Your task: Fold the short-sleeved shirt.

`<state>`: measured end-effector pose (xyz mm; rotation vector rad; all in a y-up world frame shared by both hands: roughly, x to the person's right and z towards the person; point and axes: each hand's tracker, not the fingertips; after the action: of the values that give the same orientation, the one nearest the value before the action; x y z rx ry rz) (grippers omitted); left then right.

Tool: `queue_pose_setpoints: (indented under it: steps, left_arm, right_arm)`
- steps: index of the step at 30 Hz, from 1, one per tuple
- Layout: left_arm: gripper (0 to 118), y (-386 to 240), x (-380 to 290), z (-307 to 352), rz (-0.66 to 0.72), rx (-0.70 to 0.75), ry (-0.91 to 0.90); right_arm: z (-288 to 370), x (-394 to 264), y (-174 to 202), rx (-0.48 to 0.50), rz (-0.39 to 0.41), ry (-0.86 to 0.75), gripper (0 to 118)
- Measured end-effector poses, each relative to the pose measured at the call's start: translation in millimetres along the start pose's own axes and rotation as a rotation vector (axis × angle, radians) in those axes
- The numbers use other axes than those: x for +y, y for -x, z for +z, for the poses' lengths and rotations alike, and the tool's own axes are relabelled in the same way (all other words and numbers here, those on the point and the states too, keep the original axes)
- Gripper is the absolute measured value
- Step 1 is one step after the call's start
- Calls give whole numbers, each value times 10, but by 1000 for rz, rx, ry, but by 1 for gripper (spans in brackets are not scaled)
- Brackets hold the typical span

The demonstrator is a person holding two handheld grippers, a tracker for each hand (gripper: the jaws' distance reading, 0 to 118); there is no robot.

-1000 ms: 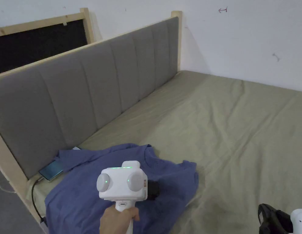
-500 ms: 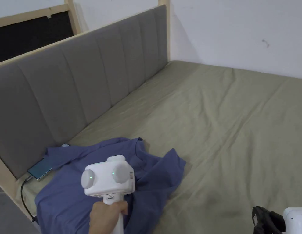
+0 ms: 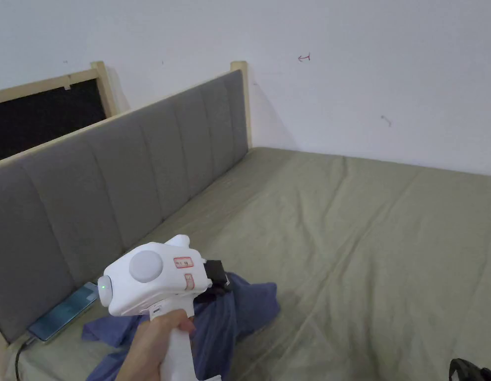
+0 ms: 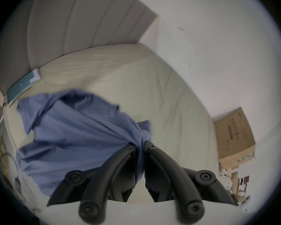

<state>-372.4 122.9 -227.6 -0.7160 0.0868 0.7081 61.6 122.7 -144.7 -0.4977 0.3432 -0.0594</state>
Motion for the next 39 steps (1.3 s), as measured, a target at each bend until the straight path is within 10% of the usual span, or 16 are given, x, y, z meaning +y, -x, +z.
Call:
queue_pose_setpoints:
  steps: [16, 28, 30, 33, 34, 39]
  left_arm:
    - [9, -3716, -1139, -213, -416, -722, 261]
    - [9, -3246, -4085, -1863, -516, -358, 769]
    - [22, -3194, -3971, -1796, -447, -393, 702]
    - [108, -3307, -3665, -1642, -539, -398, 684]
    - [118, -3321, -3545, -1541, -576, -391, 611]
    - [112, -3089, -3009, -1092, -581, -358, 483]
  right_arm:
    - [1185, 220, -1349, -350, -152, -210, 0]
    - [1977, -527, -2239, -649, -275, -62, 0]
    - [1971, -619, -2310, -654, -293, -35, 0]
    - [1911, -671, -2293, -628, -298, -21, 0]
    - [1868, -659, -2256, -611, -298, -18, 0]
    - [1702, -581, -2064, -494, -277, -24, 0]
